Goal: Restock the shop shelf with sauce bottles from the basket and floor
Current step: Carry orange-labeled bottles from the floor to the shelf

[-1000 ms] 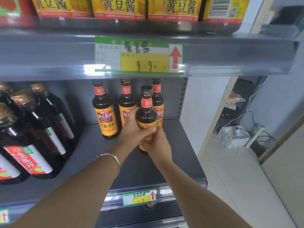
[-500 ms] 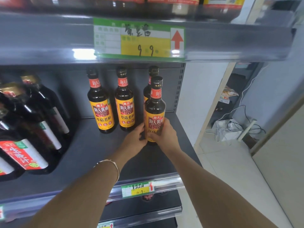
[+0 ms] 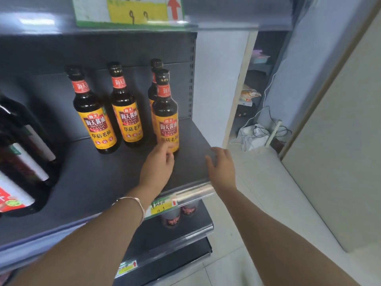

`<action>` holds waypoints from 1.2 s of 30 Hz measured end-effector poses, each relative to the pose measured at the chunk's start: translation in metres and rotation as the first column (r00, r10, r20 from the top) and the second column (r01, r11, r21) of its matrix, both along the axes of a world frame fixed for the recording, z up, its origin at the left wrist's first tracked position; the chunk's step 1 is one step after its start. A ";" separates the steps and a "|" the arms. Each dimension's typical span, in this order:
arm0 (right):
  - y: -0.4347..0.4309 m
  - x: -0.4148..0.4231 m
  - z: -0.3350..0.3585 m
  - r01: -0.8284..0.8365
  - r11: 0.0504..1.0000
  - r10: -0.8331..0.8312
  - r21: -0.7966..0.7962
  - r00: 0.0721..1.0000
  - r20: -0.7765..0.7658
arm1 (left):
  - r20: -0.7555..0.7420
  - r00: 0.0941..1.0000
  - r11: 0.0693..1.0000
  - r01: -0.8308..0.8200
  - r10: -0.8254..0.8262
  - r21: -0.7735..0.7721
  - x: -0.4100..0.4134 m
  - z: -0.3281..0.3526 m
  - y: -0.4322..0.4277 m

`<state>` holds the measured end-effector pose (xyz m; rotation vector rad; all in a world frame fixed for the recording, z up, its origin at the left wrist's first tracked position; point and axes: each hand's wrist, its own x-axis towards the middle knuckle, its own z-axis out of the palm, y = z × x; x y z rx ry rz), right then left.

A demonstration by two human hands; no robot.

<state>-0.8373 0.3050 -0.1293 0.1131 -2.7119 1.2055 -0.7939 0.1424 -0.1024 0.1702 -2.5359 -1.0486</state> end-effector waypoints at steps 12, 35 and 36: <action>0.256 0.109 -0.094 0.336 0.929 -0.361 0.155 0.914 0.185 | 0.282 0.770 0.783 0.616 -0.573 -0.091 0.035 -0.095 0.259; 0.414 0.267 -0.569 0.397 0.879 -0.467 0.263 0.612 0.638 | 0.731 0.501 0.412 0.852 -0.464 -0.323 0.155 -0.581 0.384; 0.413 0.266 -0.585 0.417 0.877 -0.464 0.240 0.602 0.650 | 0.734 0.496 0.423 0.852 -0.463 -0.308 0.156 -0.596 0.383</action>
